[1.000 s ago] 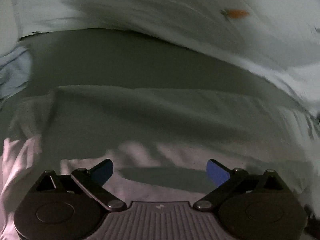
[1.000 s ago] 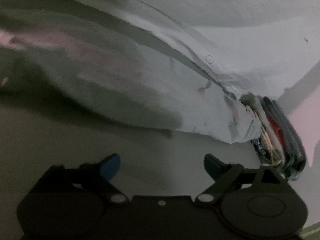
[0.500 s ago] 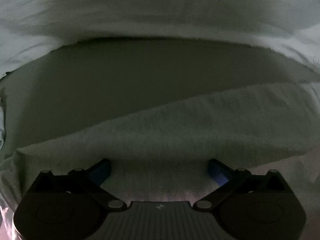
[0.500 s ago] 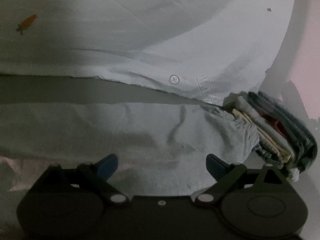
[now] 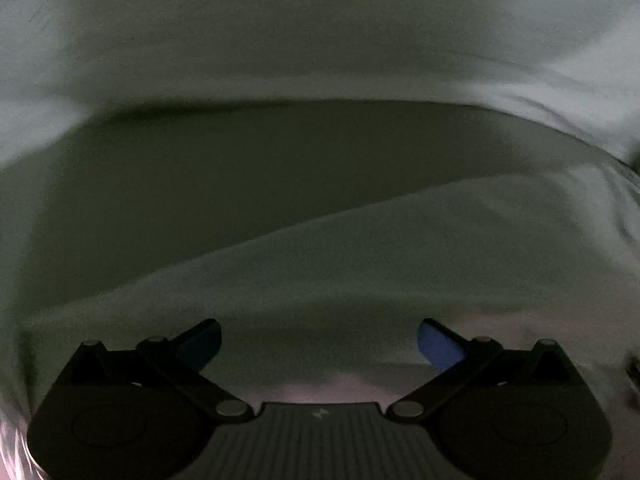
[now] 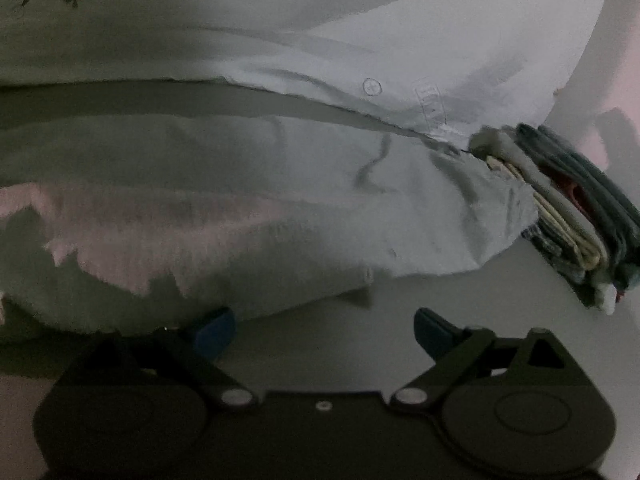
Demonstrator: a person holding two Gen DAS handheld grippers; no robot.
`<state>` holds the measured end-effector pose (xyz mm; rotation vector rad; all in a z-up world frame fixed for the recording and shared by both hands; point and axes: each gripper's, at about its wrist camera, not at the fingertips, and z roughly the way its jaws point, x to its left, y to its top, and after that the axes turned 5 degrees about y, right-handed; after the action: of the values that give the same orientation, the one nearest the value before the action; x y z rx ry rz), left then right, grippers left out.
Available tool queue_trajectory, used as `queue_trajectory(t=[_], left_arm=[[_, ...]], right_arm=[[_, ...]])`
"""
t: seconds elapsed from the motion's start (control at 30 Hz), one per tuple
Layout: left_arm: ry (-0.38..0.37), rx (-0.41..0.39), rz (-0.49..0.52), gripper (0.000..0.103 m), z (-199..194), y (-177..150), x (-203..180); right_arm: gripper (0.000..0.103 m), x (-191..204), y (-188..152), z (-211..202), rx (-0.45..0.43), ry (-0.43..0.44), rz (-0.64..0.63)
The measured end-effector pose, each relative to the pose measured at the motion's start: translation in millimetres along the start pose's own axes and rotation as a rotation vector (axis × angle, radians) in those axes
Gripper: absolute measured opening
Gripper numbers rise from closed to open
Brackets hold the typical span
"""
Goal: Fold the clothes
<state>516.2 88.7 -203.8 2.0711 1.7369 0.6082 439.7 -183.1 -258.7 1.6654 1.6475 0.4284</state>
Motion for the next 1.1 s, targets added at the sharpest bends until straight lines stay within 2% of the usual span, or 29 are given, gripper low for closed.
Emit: queue_trajectory(t=[0.07, 0.17, 0.27, 0.33, 0.4, 0.43, 0.47, 0.5, 0.53, 0.57, 0.63, 0.73, 0.8, 0.97, 1.0, 1.1], left_arm=[[-0.02, -0.042, 0.183, 0.103, -11.6, 0.2, -35.6], [-0.034, -0.1, 0.486, 0.103, -18.3, -18.0, -89.8], [-0.078, -0.106, 0.684, 0.103, -14.8, -37.1, -122.0], [-0.09, -0.119, 0.772, 0.103, -12.6, -45.4, -137.3], [-0.067, -0.159, 0.807, 0.102, -11.9, -50.7, -146.4], [-0.053, -0.18, 0.822, 0.097, -11.7, -53.3, -150.6], [-0.053, -0.187, 0.811, 0.089, -9.8, -50.2, -154.1], [-0.056, -0.191, 0.794, 0.068, -7.6, -46.1, -157.4], [-0.064, -0.181, 0.768, 0.054, -5.9, -41.1, -158.1], [-0.076, -0.168, 0.729, 0.048, -4.2, -34.7, -156.9], [-0.096, -0.141, 0.649, 0.02, 2.9, -19.1, -158.8], [-0.212, -0.087, 0.502, 0.018, 0.8, 4.9, -141.8], [-0.257, -0.078, 0.412, 0.018, -3.6, 10.4, -130.1], [-0.374, -0.044, 0.118, 0.015, 3.5, 35.8, -94.8], [-0.389, -0.043, 0.073, 0.015, 6.7, 41.2, -90.0], [-0.4, -0.05, 0.017, 0.015, 5.5, 45.5, -80.2]], right_arm=[[0.098, -1.2, 5.9, 3.0, -0.017, 0.004, 0.009], [0.098, -8.8, 18.7, 4.3, -0.051, 0.012, 0.039], [0.098, -12.6, 26.3, 9.2, -0.051, 0.016, 0.026], [0.098, -13.9, 26.2, 14.9, -0.039, 0.022, 0.007], [0.098, -17.2, 24.6, 17.4, -0.031, 0.031, 0.021], [0.098, -19.1, 23.2, 17.1, -0.026, 0.036, 0.037], [0.098, -21.2, 21.6, 16.8, -0.02, 0.041, 0.05], [0.098, -22.9, 19.7, 16.1, -0.017, 0.043, 0.057], [0.098, -24.7, 17.6, 14.7, -0.015, 0.044, 0.063], [0.098, -27.0, 15.5, 12.6, -0.014, 0.044, 0.067], [0.098, -33.0, 11.7, 7.6, -0.013, 0.041, 0.078], [0.098, -39.3, 5.1, -4.1, -0.01, 0.031, 0.097], [0.098, -36.8, 1.5, -11.8, -0.014, 0.032, 0.082], [0.098, -4.8, 0.8, -26.2, -0.062, 0.079, -0.011], [0.098, 3.6, 2.5, -28.5, -0.081, 0.077, -0.039], [0.099, 30.4, 10.1, -35.0, -0.16, 0.03, -0.123]])
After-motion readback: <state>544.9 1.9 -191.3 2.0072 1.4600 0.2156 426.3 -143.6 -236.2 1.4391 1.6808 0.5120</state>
